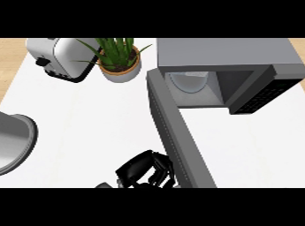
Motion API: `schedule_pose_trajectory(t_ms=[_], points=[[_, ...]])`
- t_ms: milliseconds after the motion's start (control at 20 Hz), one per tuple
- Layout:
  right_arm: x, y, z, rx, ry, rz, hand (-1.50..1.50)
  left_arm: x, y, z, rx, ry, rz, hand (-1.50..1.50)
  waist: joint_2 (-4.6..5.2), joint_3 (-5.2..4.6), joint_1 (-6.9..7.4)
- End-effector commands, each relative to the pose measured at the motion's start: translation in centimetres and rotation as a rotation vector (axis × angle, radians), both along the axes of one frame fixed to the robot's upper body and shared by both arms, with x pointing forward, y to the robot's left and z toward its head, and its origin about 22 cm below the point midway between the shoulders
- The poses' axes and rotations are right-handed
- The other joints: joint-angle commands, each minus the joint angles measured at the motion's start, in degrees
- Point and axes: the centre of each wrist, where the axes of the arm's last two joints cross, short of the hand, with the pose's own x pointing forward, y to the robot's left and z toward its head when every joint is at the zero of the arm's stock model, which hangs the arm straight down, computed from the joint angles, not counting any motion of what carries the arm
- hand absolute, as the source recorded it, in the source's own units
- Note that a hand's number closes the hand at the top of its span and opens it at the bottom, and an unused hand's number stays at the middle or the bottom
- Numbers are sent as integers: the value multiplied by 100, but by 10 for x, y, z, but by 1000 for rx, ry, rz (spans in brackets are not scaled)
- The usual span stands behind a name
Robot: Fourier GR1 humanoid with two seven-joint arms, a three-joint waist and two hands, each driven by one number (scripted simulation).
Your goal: Pick up the milk, place it into the microwave and close the microwave
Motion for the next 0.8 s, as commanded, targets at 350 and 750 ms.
schedule_pose_trajectory(t_ms=[350, 750], points=[[25, 14, 22, 55, -138, 199, -150, -24, -61, -16, -93, -63, -70, 150, 33, -17, -205], [35, 18, 43, 64, -165, 269, -150, -2, -75, 3, -132, -102, 56, -150, 81, -38, -628]])
